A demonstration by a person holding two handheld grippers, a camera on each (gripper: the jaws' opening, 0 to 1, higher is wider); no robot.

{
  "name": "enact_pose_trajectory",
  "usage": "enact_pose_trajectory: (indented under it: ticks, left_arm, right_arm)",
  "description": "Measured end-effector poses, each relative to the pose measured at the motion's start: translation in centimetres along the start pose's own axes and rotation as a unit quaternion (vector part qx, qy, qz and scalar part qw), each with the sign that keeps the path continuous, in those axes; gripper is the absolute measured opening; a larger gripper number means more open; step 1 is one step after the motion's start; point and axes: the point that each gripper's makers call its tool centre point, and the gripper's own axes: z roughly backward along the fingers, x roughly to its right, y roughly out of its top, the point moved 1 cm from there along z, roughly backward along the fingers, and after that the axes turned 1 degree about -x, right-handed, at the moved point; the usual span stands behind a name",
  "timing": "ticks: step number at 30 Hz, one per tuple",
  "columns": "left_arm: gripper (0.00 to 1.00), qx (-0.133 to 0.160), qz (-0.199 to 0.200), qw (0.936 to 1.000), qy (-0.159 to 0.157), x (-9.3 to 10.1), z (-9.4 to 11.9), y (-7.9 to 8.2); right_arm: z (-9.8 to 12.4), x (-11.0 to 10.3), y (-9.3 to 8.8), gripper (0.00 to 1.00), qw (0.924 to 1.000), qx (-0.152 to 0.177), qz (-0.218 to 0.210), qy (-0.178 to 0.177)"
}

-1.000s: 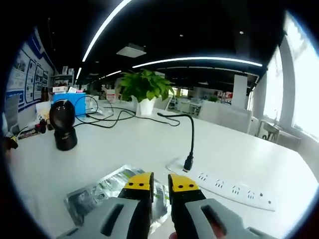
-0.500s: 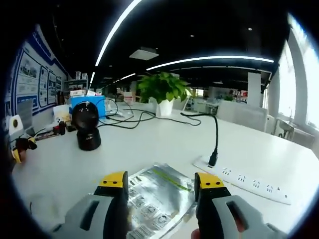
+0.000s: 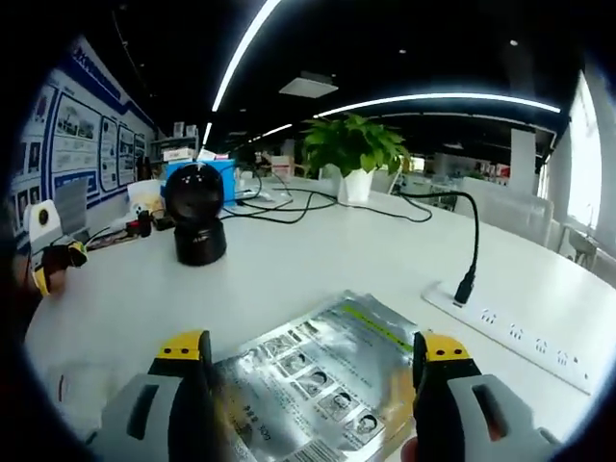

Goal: Clip sheet goods on table flip sheet goods clip sheet goods scan sheet goods put sheet goods back to table

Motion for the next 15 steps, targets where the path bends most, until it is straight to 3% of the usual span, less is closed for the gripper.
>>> enact_pose_trajectory:
  ticks: [4, 7, 15]
  left_arm:
    - [0.37, -0.001, -0.001, 1.0, -0.001, 0.0, 0.0, -0.1]
    - [0.37, -0.002, -0.004, 1.0, -0.002, 0.1, 0.0, -0.1]
    - [0.37, -0.003, -0.004, 1.0, 0.0, 0.0, 0.0, -0.1]
  right_arm:
    - [-0.1, 0.7, -0.4, 0.83, 0.9999, -0.002, -0.017, -0.003]
    - [-0.1, 1.0, -1.3, 0.81, 0.9998, -0.018, 0.004, -0.007]
    - [-0.1, 1.4, -1.5, 0.79, 0.9997, -0.02, 0.004, -0.012]
